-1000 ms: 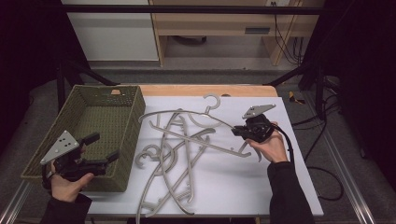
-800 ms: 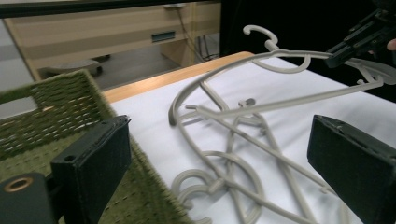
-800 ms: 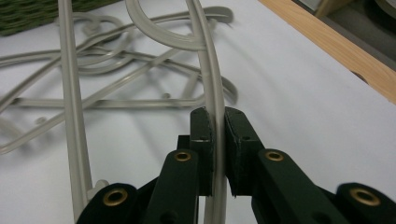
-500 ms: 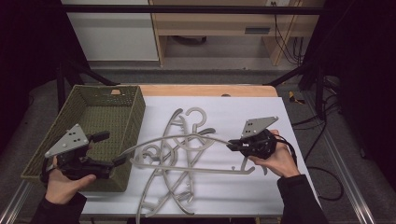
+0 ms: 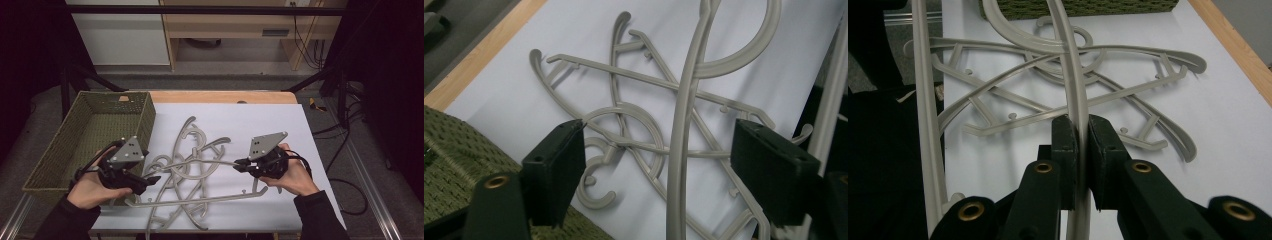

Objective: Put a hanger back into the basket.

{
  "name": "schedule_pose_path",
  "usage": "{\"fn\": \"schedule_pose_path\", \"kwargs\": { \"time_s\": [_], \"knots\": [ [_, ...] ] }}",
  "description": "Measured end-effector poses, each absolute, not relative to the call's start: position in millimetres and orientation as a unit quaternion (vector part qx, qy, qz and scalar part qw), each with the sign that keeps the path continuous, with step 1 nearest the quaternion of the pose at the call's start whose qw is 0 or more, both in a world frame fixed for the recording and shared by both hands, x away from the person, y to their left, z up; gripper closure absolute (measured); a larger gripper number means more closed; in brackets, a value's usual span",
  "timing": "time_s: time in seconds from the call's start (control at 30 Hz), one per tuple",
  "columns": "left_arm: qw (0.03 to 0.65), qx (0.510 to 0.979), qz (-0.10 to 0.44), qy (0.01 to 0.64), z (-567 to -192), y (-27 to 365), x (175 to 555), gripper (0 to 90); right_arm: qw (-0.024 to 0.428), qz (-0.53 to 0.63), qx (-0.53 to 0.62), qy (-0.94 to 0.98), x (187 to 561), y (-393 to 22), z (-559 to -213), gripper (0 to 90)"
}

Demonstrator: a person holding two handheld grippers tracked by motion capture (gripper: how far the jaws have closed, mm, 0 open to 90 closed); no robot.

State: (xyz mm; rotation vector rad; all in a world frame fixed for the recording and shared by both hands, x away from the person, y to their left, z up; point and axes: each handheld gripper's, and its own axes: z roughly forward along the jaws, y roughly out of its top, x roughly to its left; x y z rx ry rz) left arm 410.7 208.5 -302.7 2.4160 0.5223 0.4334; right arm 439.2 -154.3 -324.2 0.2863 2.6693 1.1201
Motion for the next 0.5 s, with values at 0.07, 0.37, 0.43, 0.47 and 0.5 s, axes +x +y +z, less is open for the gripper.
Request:
{"fn": "schedule_pose_path", "kwargs": {
  "time_s": [0.07, 0.37, 0.43, 0.47, 0.5],
  "knots": [
    [0.300, 0.922, 0.163, 0.183, -305.2, 201.6, 412.4, 31.4, 0.116, 0.382, 0.094, 0.912, 438.8, -152.5, -323.9, 82.8],
    [0.271, 0.935, 0.166, 0.155, -318.0, 182.4, 414.3, 63.6, 0.112, 0.376, 0.091, 0.915, 438.1, -150.4, -324.6, 82.8],
    [0.266, 0.938, 0.164, 0.153, -320.3, 181.1, 415.3, 68.8, 0.114, 0.377, 0.089, 0.915, 437.9, -149.7, -325.0, 82.8],
    [0.263, 0.939, 0.163, 0.152, -321.1, 180.9, 415.7, 70.5, 0.114, 0.376, 0.088, 0.915, 438.0, -149.5, -324.9, 82.8],
    [0.262, 0.940, 0.160, 0.151, -321.7, 180.8, 416.1, 75.4, 0.113, 0.376, 0.086, 0.916, 438.2, -149.3, -324.9, 82.8]
  ]
}}
